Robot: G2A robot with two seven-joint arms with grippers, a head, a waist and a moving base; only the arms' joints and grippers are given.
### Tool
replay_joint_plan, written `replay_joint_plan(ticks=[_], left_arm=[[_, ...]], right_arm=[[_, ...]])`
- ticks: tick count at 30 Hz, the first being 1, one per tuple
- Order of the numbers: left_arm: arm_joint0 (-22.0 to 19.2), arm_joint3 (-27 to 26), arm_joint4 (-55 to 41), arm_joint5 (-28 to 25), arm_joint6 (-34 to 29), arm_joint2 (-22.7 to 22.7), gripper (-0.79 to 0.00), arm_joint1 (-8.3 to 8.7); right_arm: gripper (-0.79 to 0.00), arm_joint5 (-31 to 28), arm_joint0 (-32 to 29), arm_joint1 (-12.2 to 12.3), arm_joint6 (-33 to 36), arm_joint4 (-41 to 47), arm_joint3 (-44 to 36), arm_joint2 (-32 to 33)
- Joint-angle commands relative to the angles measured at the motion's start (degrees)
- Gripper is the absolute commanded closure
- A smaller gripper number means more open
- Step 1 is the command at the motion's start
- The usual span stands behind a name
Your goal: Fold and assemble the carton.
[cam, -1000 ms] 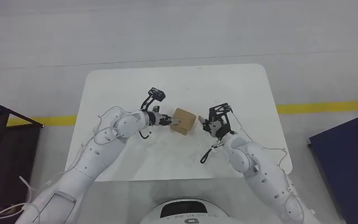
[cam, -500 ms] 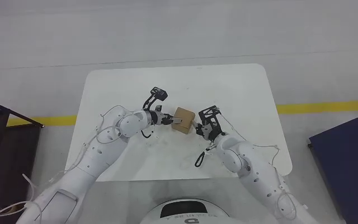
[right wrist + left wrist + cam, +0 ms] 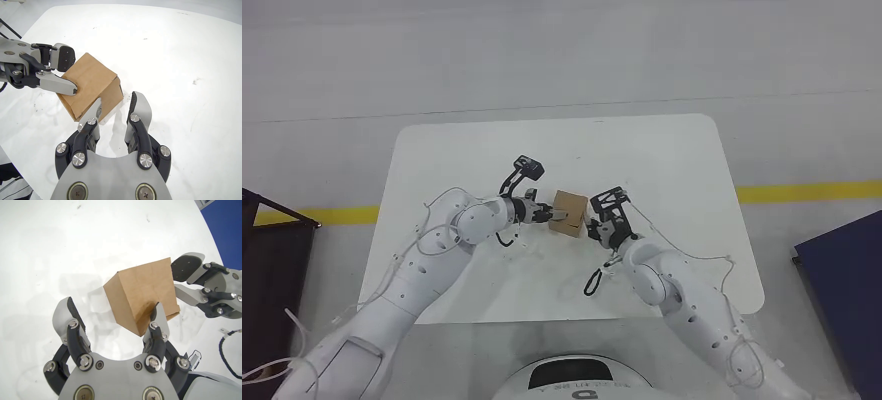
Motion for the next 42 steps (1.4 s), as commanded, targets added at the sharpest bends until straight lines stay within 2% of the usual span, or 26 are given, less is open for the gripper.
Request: replay_joint_plan(ticks=[1, 6, 9, 13, 16, 20, 24, 27, 30, 37, 42], left_arm=[[0.0, -0.1, 0.1, 0.0, 0.0, 0.0, -0.643, -0.05], [0.2, -0.4, 0.2, -0.2, 0.0, -0.4, -0.665, -0.06], [0.6, -1.0, -1.0, -0.7, 0.6, -1.2, -0.785, 0.02], [1.5, -2.1, -3.8, -1.9, 1.6, -3.6, -0.785, 0.42], [2.3, -2.6, -4.6, -2.2, 2.5, -5.3, -0.785, 0.78], [2.8, -2.3, -3.3, -0.9, 3.8, -7.2, -0.785, 1.23], [4.2, -2.1, -2.5, 0.4, 5.2, -9.9, -0.785, 1.88], [5.3, -2.5, -2.6, 0.8, 4.2, -11.5, -0.785, 2.36], [5.9, -3.1, -1.2, 1.1, 1.5, -11.2, -0.785, 2.56], [6.1, -2.2, -0.1, 2.1, 0.9, -10.4, -0.785, 2.43], [5.8, -2.0, 2.0, 2.6, 1.4, -9.7, -0.785, 2.31]], right_arm=[[-0.366, 0.3, 0.6, -0.2, 0.8, -0.7, 0.7, -0.6], [-0.372, 1.6, 0.5, -0.4, 0.2, -0.8, 0.0, -0.3], [-0.376, 2.8, -0.3, -0.4, 0.0, -1.3, -0.8, 0.7], [-0.363, 3.4, -2.5, -0.1, -1.3, 2.3, -3.4, 4.2], [-0.336, -0.1, -5.1, 0.2, -2.3, 6.9, -6.4, 7.0], [-0.274, -2.8, -7.3, 0.6, -2.0, 8.5, -10.0, 9.1], [-0.271, -5.1, -8.3, 0.7, -1.0, 9.6, -13.3, 9.7], [-0.283, -6.6, -7.3, 0.7, 1.7, 9.4, -14.2, 9.0], [-0.308, -5.9, -5.0, 0.4, 4.2, 9.0, -13.3, 7.3], [-0.360, -0.1, -0.4, -0.5, 7.1, 6.3, -10.5, 3.6], [-0.385, 1.9, 1.9, -1.1, 9.3, 5.0, -9.4, 1.4]])
